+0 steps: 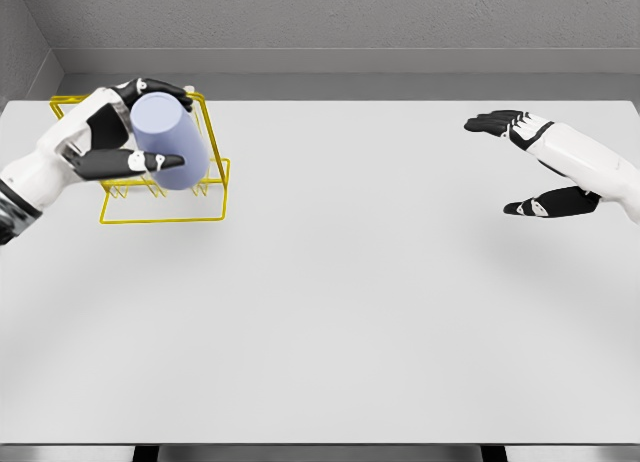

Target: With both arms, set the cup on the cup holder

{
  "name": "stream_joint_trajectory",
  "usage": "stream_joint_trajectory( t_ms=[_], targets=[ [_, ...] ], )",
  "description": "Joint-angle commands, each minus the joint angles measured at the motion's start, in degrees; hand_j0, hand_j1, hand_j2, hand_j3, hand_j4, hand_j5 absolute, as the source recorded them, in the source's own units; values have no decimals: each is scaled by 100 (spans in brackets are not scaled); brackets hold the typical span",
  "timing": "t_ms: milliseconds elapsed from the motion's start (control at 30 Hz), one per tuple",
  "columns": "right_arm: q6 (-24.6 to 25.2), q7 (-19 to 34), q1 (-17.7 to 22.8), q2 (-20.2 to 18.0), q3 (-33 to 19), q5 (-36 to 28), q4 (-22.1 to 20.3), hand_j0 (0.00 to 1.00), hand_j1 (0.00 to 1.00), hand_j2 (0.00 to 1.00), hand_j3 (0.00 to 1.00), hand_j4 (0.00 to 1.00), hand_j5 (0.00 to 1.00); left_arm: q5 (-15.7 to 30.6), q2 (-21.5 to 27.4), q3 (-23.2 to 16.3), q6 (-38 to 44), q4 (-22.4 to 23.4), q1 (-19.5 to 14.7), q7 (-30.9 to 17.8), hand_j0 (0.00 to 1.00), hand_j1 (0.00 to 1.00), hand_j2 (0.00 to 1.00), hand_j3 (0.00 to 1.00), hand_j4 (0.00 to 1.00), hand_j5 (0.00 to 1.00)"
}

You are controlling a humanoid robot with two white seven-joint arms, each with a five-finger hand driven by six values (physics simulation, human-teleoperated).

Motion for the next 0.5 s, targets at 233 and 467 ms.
stream_joint_trajectory(
  t_ms=[233, 467],
  targets=[
    [17, -3, -9, 4, 8, -35, -12, 100, 100, 100, 100, 100, 100, 16, -134, -18, 27, 184, -79, 1, 66, 66, 66, 66, 66, 66],
    [17, -3, -9, 30, -1, -35, -12, 100, 100, 100, 100, 100, 100, 16, -213, -36, 27, 255, -123, 1, 67, 67, 67, 67, 67, 67]
  ],
)
